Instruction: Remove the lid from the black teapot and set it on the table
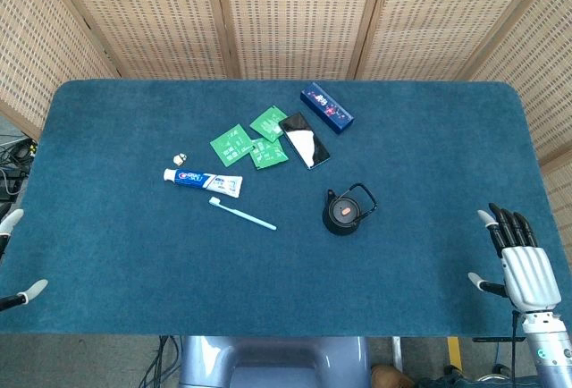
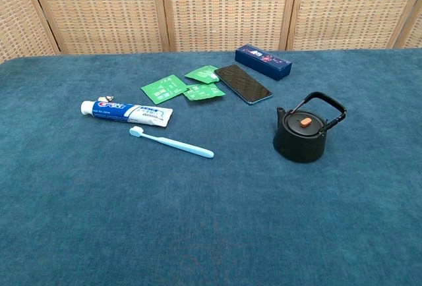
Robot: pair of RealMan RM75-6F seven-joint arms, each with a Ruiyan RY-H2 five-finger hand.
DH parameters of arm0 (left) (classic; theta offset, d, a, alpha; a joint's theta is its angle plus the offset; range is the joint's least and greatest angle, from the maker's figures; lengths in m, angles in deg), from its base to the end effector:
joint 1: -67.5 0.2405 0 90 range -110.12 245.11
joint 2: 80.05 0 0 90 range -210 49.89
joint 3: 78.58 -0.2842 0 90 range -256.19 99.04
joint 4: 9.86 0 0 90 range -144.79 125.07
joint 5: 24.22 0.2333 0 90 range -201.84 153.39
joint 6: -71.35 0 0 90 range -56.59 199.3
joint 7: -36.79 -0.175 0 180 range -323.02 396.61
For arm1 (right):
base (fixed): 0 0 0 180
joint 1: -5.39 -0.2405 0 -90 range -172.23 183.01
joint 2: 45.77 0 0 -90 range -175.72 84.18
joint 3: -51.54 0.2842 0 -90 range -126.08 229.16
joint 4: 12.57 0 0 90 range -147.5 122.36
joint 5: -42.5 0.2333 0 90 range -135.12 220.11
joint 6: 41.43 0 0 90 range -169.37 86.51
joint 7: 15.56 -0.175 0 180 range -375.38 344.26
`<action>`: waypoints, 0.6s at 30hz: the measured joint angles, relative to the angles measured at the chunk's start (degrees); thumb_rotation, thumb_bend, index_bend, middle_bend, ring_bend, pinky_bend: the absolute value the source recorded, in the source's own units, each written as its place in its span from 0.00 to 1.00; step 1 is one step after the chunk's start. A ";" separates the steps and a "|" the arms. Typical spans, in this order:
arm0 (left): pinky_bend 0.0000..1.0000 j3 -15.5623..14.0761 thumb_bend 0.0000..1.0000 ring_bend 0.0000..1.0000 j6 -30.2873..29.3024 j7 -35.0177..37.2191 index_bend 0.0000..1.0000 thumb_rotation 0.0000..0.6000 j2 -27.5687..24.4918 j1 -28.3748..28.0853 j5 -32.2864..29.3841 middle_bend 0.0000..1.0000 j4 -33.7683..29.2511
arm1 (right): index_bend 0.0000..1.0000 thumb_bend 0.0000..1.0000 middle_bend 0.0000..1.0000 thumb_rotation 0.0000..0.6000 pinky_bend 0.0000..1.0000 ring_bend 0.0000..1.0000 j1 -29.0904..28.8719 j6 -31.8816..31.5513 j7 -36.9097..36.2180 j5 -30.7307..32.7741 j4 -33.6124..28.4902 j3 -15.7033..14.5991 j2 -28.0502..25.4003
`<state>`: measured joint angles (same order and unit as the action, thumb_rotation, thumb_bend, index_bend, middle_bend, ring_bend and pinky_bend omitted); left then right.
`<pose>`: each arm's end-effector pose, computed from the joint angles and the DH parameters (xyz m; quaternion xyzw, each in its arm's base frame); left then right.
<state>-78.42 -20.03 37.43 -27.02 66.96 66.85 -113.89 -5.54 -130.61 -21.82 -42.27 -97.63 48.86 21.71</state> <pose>-0.3114 0.1785 0.1996 -0.5895 -0.3794 -0.4083 0.5847 -0.3505 -0.2338 0.1402 0.6044 -0.3761 0.4205 0.5625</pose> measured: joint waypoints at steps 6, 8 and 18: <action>0.00 -0.01 0.00 0.00 -0.08 -0.08 0.00 1.00 0.25 0.18 -0.09 0.00 0.29 | 0.09 0.00 0.00 1.00 0.00 0.00 -0.07 1.76 -0.65 -0.43 0.96 1.08 0.37; 0.00 0.02 0.00 0.00 0.11 -0.24 0.00 1.00 0.32 0.12 -0.16 0.00 0.34 | 0.10 0.00 0.00 1.00 0.00 0.00 -0.64 2.78 -0.95 -0.72 0.63 1.37 0.24; 0.00 1.24 0.00 0.00 2.68 -1.80 0.00 1.00 1.14 -1.30 -3.11 0.00 0.42 | 0.37 0.14 0.04 1.00 0.00 0.00 -10.20 14.49 3.70 -1.88 -6.16 5.52 -3.00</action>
<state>-77.17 -17.34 35.63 -25.87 65.66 63.75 -113.48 -15.73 -116.13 -18.12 -44.16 -103.79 54.38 18.70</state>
